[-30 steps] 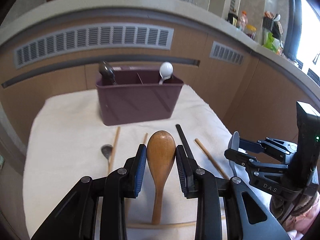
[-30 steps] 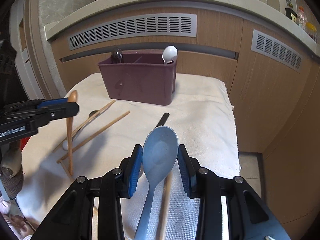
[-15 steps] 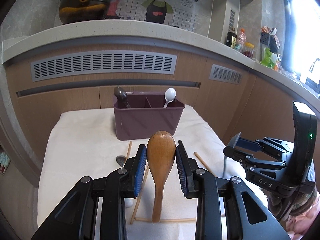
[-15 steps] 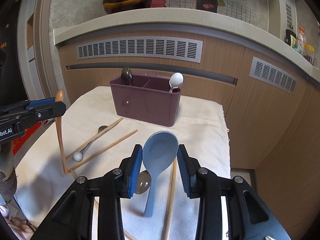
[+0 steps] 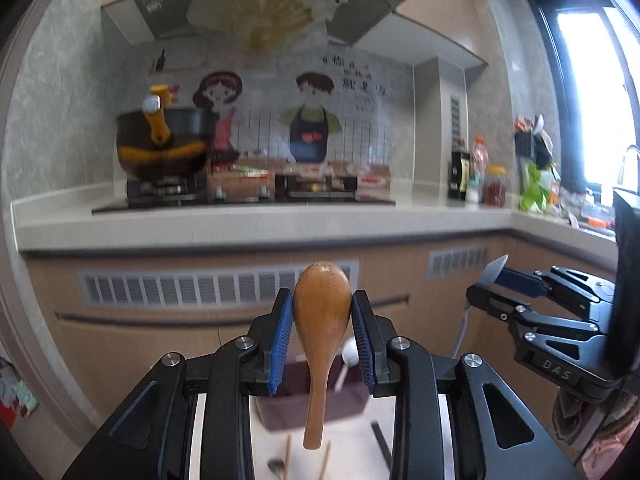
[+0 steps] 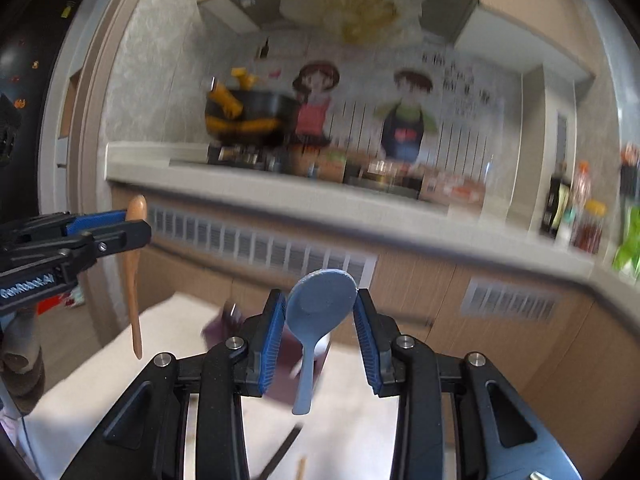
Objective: Organize utensils
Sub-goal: 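Lift both spoons and lower them into the maroon caddy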
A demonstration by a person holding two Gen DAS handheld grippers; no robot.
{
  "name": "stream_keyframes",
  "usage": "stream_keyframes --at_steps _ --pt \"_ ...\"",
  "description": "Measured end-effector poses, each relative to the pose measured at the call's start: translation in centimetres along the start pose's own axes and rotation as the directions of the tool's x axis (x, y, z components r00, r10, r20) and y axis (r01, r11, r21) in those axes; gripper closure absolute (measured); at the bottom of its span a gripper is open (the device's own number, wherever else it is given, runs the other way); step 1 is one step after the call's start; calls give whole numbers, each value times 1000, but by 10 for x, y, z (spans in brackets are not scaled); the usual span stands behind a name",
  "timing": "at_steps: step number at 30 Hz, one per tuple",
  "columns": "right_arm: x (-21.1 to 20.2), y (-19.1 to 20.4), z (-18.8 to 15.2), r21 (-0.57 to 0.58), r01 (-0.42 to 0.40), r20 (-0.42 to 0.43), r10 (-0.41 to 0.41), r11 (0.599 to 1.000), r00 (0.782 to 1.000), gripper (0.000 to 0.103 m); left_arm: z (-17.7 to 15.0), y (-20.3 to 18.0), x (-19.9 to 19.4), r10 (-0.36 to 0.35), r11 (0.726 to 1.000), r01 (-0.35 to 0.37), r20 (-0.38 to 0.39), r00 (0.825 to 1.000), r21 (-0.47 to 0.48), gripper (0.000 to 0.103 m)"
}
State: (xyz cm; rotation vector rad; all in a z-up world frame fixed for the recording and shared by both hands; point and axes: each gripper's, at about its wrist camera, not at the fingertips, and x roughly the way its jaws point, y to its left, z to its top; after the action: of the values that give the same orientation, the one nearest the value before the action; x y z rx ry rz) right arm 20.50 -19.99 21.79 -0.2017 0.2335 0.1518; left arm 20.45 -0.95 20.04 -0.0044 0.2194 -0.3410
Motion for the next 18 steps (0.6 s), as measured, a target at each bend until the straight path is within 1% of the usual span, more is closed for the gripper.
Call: stream_keyframes --at_steps 2,4,6,9,13,18 --pt "8 -5 19 -6 12 27 -12 1000 1000 70 17 4 11 8 1000 -7 30 1000 -1 72" --pt "19 -8 32 -2 32 43 -32 999 999 70 31 8 24 12 1000 -12 47 999 -7 72" --pt "34 -11 38 2 40 47 -40 999 998 70 39 14 39 11 1000 -11 54 998 -16 72" --pt "57 -13 37 14 39 29 -39 999 999 70 45 23 61 11 999 -9 49 999 -38 72" --pt "93 -11 25 38 13 -25 -12 999 1000 70 36 39 95 9 997 -8 17 1000 -82 72" --pt "141 -4 0 62 -21 -116 28 998 993 70 9 56 135 10 992 -16 -51 999 -125 72"
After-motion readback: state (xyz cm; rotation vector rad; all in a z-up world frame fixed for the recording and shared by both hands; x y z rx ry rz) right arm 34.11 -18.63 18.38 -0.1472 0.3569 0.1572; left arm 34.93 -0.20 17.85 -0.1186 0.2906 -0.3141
